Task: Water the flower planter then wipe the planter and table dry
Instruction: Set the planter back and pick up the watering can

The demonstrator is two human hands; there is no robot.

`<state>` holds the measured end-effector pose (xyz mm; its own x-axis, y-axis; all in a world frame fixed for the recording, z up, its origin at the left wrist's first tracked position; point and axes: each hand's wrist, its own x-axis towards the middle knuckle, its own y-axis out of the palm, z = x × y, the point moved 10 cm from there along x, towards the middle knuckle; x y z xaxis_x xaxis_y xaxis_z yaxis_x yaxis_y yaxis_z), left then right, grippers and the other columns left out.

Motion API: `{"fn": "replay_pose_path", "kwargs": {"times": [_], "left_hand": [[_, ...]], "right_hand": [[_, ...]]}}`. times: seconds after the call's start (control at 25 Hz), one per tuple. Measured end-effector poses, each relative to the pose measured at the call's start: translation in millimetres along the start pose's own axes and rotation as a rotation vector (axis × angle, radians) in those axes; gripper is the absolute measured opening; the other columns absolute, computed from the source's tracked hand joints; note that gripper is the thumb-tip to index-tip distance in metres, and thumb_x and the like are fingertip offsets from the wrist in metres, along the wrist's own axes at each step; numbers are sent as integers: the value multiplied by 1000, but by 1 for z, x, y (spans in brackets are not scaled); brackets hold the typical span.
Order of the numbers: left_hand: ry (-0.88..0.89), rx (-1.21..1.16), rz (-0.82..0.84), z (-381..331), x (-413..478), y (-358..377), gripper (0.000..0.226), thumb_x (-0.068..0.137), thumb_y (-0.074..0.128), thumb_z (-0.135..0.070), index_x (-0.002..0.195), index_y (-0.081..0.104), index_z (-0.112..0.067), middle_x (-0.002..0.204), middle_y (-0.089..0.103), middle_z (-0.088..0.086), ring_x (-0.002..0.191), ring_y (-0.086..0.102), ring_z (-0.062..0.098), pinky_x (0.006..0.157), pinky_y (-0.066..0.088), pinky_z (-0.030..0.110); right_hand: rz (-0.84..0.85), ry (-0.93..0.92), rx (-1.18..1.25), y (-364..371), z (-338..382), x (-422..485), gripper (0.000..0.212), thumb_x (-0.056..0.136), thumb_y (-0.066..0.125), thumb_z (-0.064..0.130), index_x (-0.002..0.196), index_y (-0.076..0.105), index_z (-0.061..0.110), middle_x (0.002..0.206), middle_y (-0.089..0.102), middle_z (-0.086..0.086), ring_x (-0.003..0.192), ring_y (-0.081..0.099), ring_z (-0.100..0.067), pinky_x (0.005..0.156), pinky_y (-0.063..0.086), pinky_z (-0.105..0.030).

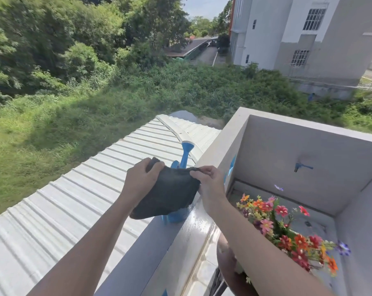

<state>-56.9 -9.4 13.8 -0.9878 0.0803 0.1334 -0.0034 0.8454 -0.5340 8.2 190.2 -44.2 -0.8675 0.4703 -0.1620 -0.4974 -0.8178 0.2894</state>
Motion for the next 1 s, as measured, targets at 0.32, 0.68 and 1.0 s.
{"fn": "replay_pose_path", "kwargs": {"times": [0.32, 0.68, 1.0], "left_hand": [[-43, 145, -82, 40, 68, 21, 25, 94, 45, -25, 85, 56, -4, 73, 57, 4, 78, 51, 28, 67, 32, 32], [-39, 150, 48, 48, 71, 53, 15, 95, 47, -31, 95, 47, -16, 66, 58, 7, 74, 56, 29, 64, 35, 31], [-167, 290, 255, 40, 49, 62, 42, 84, 54, -56, 71, 64, -18, 73, 63, -1, 81, 59, 20, 62, 39, 27]], "right_hand": [[36, -73, -423, 25, 4, 62, 30, 84, 65, 20, 112, 55, 20, 104, 62, 1, 88, 58, -14, 69, 46, -17], [57, -146, -526, 33, -7, 75, 14, 87, 61, 18, 96, 51, 20, 95, 59, 4, 75, 56, -12, 72, 42, -24], [190, -337, -835, 41, -21, 75, 22, 93, 51, 25, 110, 61, 16, 107, 57, -5, 94, 60, -17, 91, 48, -30]]}}
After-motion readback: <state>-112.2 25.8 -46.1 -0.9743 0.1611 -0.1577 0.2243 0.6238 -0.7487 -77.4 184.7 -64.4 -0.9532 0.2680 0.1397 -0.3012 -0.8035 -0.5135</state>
